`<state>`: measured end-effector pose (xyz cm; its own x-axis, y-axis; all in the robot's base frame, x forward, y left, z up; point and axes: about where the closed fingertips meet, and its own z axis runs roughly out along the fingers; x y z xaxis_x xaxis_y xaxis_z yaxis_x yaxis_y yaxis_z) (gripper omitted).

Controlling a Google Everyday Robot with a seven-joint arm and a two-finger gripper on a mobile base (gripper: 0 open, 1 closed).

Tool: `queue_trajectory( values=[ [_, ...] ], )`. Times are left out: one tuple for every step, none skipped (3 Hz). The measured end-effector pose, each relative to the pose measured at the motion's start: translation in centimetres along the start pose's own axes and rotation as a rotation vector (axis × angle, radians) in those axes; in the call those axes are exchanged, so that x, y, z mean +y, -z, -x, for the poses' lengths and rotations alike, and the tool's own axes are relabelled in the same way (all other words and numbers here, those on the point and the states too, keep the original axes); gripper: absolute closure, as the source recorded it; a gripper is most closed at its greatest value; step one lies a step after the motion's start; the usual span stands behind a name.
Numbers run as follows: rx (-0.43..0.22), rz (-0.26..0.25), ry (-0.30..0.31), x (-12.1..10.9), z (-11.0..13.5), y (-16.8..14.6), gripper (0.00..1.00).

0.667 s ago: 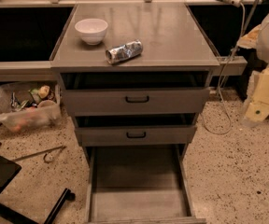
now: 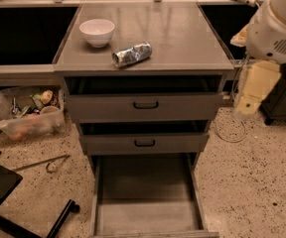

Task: Place redbull can into bottom drawer

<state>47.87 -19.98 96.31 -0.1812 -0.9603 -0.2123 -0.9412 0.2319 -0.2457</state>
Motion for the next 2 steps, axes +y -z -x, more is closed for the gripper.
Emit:
queue_trajectory(
  values=[
    [-0.047, -0.023, 0.050, -4.2, 2.7, -2.5, 0.00],
    [-0.117, -0.039, 0.079, -7.7, 5.7, -4.7, 0.00]
  ],
)
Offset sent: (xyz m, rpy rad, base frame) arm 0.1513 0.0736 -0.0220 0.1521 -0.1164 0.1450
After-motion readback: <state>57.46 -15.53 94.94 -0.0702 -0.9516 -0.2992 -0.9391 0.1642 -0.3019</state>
